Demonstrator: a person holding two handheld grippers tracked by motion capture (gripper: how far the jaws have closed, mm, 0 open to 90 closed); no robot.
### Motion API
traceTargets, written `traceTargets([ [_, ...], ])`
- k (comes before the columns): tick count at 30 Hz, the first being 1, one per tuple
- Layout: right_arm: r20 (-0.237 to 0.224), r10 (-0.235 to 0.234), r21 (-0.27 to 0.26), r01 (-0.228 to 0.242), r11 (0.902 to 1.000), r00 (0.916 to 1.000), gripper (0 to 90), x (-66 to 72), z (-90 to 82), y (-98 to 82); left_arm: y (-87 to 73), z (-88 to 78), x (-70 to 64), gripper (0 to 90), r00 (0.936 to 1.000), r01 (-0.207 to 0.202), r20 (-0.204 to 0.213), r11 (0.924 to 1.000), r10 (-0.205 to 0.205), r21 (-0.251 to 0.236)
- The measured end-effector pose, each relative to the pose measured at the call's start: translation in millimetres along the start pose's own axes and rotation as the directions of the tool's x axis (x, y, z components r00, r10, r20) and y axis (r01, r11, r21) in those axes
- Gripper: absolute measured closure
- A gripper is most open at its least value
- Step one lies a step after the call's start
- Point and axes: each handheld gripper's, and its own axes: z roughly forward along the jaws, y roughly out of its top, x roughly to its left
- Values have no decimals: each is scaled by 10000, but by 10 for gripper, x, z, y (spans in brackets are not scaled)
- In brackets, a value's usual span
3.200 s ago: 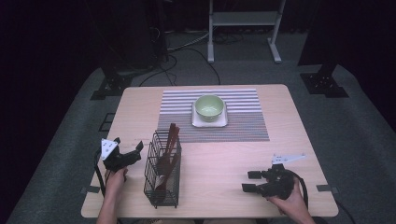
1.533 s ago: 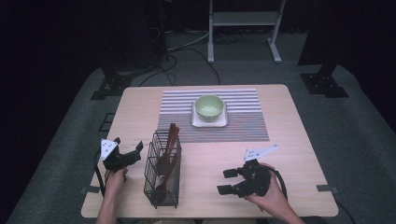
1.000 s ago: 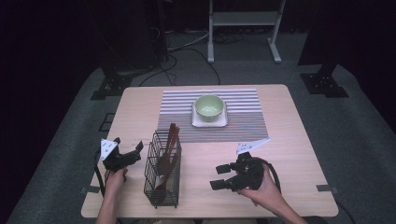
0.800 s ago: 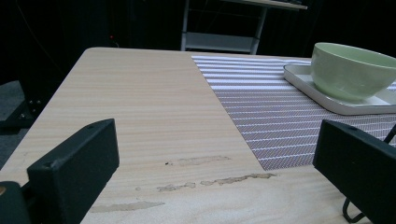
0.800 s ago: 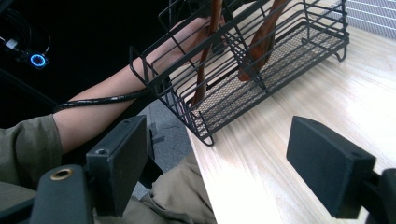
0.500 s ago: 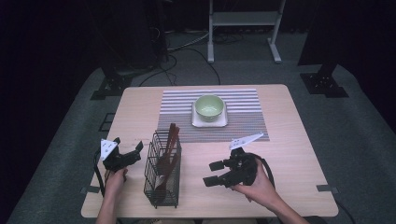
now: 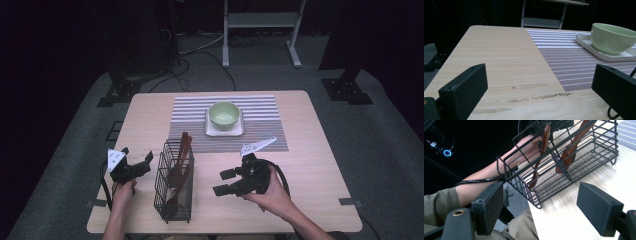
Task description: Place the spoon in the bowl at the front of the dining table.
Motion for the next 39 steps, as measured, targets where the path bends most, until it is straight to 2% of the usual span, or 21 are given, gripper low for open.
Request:
traceTargets([
  [4,-78,79,-17,-79,10000,9999,200,9,26,26,0,0,0,0,10000,-9,2,10000,9,-7],
  [11,-125,-61,120,63,9999,9999,205,25,85,87,0,-1,-2,0,10000,-8,2,10000,8,-2],
  [23,-464,165,471,-143,9988,9988,205,26,196,201,0,-2,-3,0,10000,-40,23,10000,40,-4],
  [39,-522,102,823,-59,9966,9986,213,55,325,393,1,-2,-2,0,10000,-64,30,10000,63,16],
])
